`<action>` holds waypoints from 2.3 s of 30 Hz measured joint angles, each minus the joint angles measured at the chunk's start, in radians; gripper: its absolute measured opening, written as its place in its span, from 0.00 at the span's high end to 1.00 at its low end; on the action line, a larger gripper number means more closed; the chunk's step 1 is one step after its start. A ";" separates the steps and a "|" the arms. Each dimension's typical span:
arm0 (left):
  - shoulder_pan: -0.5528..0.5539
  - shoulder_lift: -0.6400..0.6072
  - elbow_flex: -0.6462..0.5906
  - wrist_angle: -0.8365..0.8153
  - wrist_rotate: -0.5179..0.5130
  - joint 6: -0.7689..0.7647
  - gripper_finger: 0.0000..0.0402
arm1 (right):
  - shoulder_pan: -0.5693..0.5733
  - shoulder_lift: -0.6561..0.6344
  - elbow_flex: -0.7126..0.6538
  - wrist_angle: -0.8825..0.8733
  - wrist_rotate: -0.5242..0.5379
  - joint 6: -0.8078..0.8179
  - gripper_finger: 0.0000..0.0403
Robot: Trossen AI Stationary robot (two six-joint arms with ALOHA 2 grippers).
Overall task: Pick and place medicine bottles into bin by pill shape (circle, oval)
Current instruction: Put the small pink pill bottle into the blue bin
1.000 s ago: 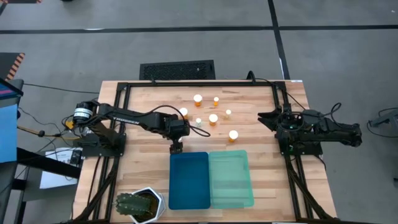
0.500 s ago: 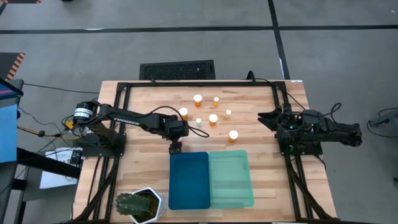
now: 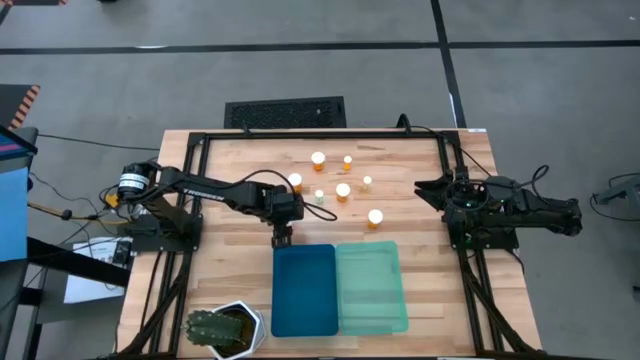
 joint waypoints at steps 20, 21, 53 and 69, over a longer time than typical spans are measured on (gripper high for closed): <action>0.000 0.000 -0.035 0.042 -0.012 -0.001 0.51 | 0.000 0.000 0.000 0.000 0.000 0.000 0.54; 0.000 0.000 -0.035 0.039 -0.012 0.000 0.52 | 0.000 0.000 0.000 0.000 0.000 0.000 0.55; -0.011 0.000 0.253 -0.182 -0.042 -0.128 0.71 | 0.000 0.000 0.000 0.000 0.000 -0.001 0.55; -0.251 -0.001 0.750 -0.346 -0.128 -0.269 0.71 | 0.000 0.000 0.000 0.000 0.000 -0.003 0.56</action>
